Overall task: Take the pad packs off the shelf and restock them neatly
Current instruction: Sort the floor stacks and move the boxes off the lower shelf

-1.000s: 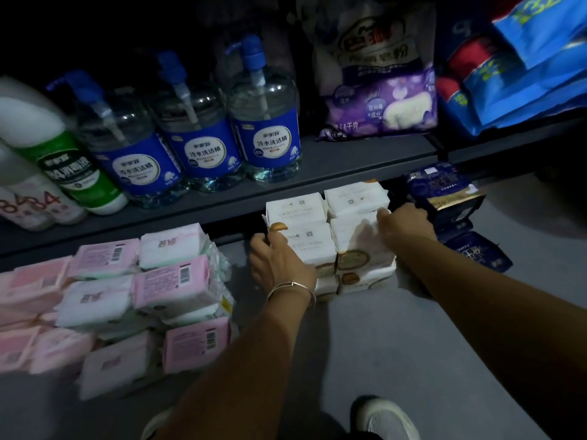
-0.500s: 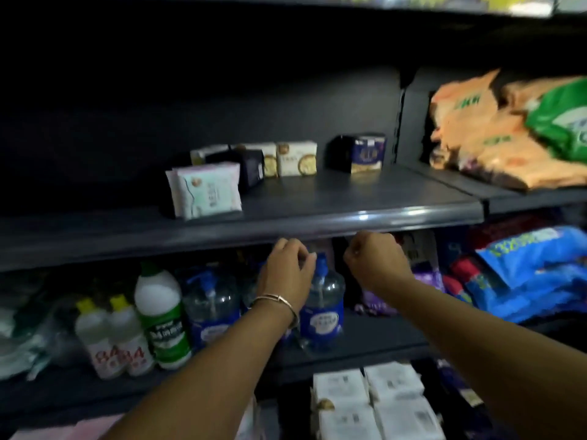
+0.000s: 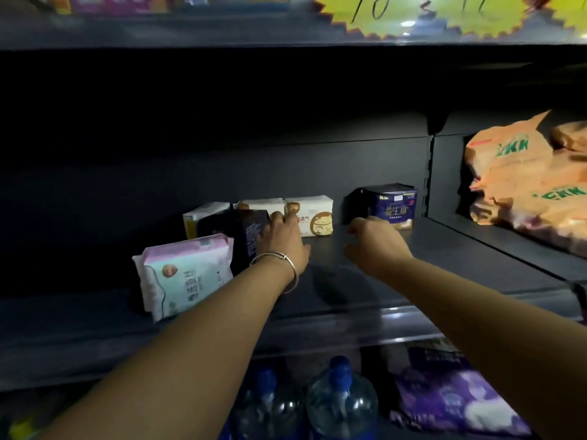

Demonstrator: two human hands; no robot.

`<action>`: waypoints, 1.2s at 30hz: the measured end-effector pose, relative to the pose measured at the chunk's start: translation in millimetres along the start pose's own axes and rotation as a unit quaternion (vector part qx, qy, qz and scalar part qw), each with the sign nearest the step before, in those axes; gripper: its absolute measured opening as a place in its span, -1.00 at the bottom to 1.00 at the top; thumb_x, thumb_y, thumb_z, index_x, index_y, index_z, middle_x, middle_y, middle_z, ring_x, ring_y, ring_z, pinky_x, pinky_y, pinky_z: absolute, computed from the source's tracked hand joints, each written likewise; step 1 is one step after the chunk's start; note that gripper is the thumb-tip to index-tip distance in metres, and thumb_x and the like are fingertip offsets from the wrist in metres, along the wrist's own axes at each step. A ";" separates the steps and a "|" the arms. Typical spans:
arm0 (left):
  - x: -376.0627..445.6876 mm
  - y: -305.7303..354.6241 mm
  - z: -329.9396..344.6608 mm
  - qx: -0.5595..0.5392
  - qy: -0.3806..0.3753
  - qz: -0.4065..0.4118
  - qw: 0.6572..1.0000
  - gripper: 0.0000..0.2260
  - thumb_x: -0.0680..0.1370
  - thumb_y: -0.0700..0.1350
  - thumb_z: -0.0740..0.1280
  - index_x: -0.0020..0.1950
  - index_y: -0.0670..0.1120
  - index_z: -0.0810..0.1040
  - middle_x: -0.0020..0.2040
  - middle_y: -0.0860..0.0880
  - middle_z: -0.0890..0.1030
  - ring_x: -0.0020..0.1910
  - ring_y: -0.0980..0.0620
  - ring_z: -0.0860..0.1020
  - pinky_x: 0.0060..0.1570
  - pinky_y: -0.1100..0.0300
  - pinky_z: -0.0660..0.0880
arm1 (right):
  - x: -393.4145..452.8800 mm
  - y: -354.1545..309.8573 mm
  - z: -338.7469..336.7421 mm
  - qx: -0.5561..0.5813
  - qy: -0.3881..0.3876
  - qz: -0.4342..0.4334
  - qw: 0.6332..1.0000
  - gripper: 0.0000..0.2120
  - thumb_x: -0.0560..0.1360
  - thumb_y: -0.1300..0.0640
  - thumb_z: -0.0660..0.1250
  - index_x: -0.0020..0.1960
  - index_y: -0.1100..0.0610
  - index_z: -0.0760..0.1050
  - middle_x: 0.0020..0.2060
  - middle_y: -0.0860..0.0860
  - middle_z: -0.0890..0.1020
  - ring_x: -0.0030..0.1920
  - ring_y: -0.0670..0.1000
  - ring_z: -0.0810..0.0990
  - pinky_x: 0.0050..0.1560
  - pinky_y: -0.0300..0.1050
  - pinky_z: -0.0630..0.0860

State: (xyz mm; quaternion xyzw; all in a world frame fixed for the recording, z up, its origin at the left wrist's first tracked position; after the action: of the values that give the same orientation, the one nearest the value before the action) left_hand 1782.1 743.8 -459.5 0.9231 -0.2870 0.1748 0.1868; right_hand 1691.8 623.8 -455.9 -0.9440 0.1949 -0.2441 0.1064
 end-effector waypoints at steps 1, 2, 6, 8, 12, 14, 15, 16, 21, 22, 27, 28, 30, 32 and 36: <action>14.0 -2.8 4.5 0.024 -0.003 -0.005 1.000 -0.51 0.51 -0.06 0.33 0.39 -0.11 0.26 0.33 -0.14 0.31 0.31 -0.20 0.33 0.29 -0.06 0.33 | 13.0 0.0 6.3 -0.007 -0.003 -0.011 1.000 -0.64 0.49 0.14 0.30 0.26 0.20 0.44 0.19 0.17 0.48 0.16 0.19 0.49 0.04 -0.06 0.45; 27.7 -5.8 8.6 0.051 -0.004 -0.007 0.999 -0.50 0.50 -0.06 0.32 0.39 -0.10 0.25 0.32 -0.14 0.31 0.31 -0.20 0.33 0.29 -0.07 0.33 | 26.5 0.5 13.1 -0.013 -0.007 -0.020 1.000 -0.62 0.49 0.12 0.30 0.29 0.18 0.43 0.21 0.16 0.46 0.20 0.18 0.47 0.08 -0.05 0.45; 78.6 -20.1 28.9 0.108 -0.002 -0.007 0.994 -0.46 0.52 -0.12 0.30 0.45 -0.12 0.20 0.39 -0.14 0.26 0.36 -0.17 0.29 0.34 -0.01 0.28 | 78.8 1.5 39.1 -0.039 -0.038 -0.048 0.997 -0.46 0.49 0.03 0.33 0.43 0.09 0.29 0.36 0.11 0.33 0.36 0.15 0.30 0.28 0.00 0.38; 100.5 -26.4 38.5 0.119 0.005 0.003 0.993 -0.49 0.54 -0.15 0.27 0.46 -0.12 0.19 0.41 -0.15 0.26 0.37 -0.16 0.28 0.36 -0.01 0.26 | 101.2 3.0 51.6 -0.063 -0.050 -0.062 0.995 -0.37 0.49 -0.01 0.33 0.48 0.07 0.18 0.44 0.11 0.23 0.41 0.17 0.22 0.34 0.02 0.33; 135.2 -33.3 50.8 0.154 0.002 0.006 0.988 -0.48 0.53 -0.15 0.28 0.44 -0.16 0.18 0.41 -0.15 0.26 0.41 -0.15 0.24 0.41 -0.01 0.19 | 137.1 4.2 70.7 -0.066 -0.063 -0.078 0.993 -0.20 0.47 -0.01 0.36 0.54 0.02 -0.05 0.53 0.11 -0.06 0.50 0.22 0.00 0.41 0.11 0.20; 146.6 -35.1 56.0 0.174 -0.020 0.005 0.985 -0.39 0.50 -0.13 0.33 0.47 -0.19 0.12 0.44 -0.17 0.21 0.44 -0.16 0.20 0.46 -0.03 0.13 | 153.5 4.1 78.5 -0.056 -0.073 -0.059 0.994 -0.13 0.45 0.00 0.38 0.54 0.01 -0.12 0.53 0.11 -0.15 0.52 0.21 -0.13 0.46 0.14 0.11; 150.6 -36.6 58.8 0.182 -0.032 0.003 0.983 -0.35 0.50 -0.12 0.34 0.48 -0.20 0.09 0.46 -0.17 0.18 0.46 -0.16 0.18 0.47 -0.04 0.11 | 160.7 4.1 83.3 -0.051 -0.082 -0.050 0.994 -0.10 0.45 -0.01 0.39 0.55 0.01 -0.15 0.53 0.12 -0.17 0.52 0.21 -0.16 0.47 0.14 0.07; 154.0 -38.3 61.6 0.188 -0.041 0.000 0.981 -0.33 0.50 -0.11 0.34 0.49 -0.20 0.06 0.48 -0.18 0.15 0.46 -0.17 0.17 0.46 -0.04 0.10 | 167.0 3.6 88.2 -0.049 -0.093 -0.043 0.993 -0.08 0.45 -0.02 0.39 0.55 0.01 -0.18 0.53 0.12 -0.17 0.52 0.22 -0.18 0.48 0.13 0.04; 165.7 -44.9 67.4 0.248 -0.014 0.000 0.969 -0.37 0.53 -0.07 0.31 0.50 -0.17 0.09 0.42 -0.15 0.24 0.39 -0.14 0.23 0.33 -0.01 0.20 | 180.1 0.5 100.2 -0.050 -0.064 -0.035 0.996 -0.06 0.40 -0.01 0.44 0.53 0.11 -0.11 0.39 0.15 0.18 0.37 0.22 0.19 0.31 0.05 0.33; 166.5 -45.5 66.0 0.259 -0.013 -0.001 0.966 -0.38 0.53 -0.06 0.32 0.49 -0.17 0.11 0.41 -0.15 0.23 0.38 -0.14 0.22 0.32 -0.01 0.21 | 180.0 -0.2 99.3 -0.063 -0.045 -0.035 0.996 -0.10 0.38 -0.02 0.45 0.52 0.13 -0.02 0.33 0.15 0.21 0.32 0.20 0.24 0.25 0.03 0.38; 165.1 -48.7 63.2 0.259 -0.021 0.021 0.965 -0.46 0.49 -0.13 0.35 0.42 -0.09 0.25 0.42 -0.16 0.18 0.42 -0.17 0.15 0.39 -0.05 0.11 | 181.4 -2.9 93.8 -0.188 0.006 -0.065 0.980 -0.33 0.34 -0.18 0.43 0.34 0.09 0.35 0.30 0.13 0.23 0.35 0.19 0.17 0.33 0.14 0.22; 165.3 -49.8 64.1 0.255 -0.029 0.025 0.966 -0.42 0.49 -0.16 0.34 0.45 -0.10 0.18 0.46 -0.19 0.12 0.46 -0.19 0.09 0.45 -0.07 0.03 | 183.9 -3.3 94.6 -0.175 -0.007 -0.070 0.982 -0.26 0.33 -0.17 0.44 0.38 0.12 0.29 0.34 0.14 0.20 0.40 0.21 0.13 0.40 0.19 0.16; 166.5 -51.3 64.5 0.243 -0.058 0.029 0.968 -0.31 0.46 -0.17 0.39 0.47 -0.14 0.09 0.49 -0.24 0.11 0.48 -0.22 0.10 0.47 -0.08 0.02 | 186.0 -4.7 94.6 -0.116 -0.041 -0.066 0.990 -0.16 0.31 -0.13 0.49 0.41 0.18 0.19 0.36 0.15 0.22 0.41 0.20 0.16 0.43 0.22 0.14; 166.5 -51.3 62.9 0.239 -0.076 0.032 0.967 -0.30 0.41 -0.19 0.44 0.42 -0.17 0.12 0.41 -0.23 0.28 0.41 -0.21 0.25 0.36 -0.05 0.18 | 184.4 -3.8 92.4 -0.072 -0.053 -0.055 0.994 -0.15 0.31 -0.08 0.50 0.41 0.19 0.15 0.33 0.14 0.27 0.36 0.17 0.24 0.38 0.17 0.25; 165.9 -52.2 58.5 0.227 -0.055 0.027 0.972 -0.31 0.45 -0.18 0.40 0.46 -0.11 0.10 0.39 -0.17 0.27 0.38 -0.17 0.22 0.30 -0.04 0.22 | 172.5 -0.3 85.6 -0.147 -0.036 -0.058 0.987 -0.10 0.27 -0.22 0.46 0.43 0.09 0.13 0.29 0.07 0.35 0.33 0.14 0.23 0.24 0.11 0.27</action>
State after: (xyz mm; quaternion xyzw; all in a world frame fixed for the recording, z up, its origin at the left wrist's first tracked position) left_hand 1954.3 680.7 -451.8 0.9416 -0.2744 0.1890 -0.0483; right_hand 1873.7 560.6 -456.9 -0.9673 0.1695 -0.1843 -0.0406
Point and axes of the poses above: each hand's wrist, its own x-axis towards the middle knuckle, its own z-axis out of the palm, y = z × x, the point moved 1 cm from there along x, towards the middle knuckle
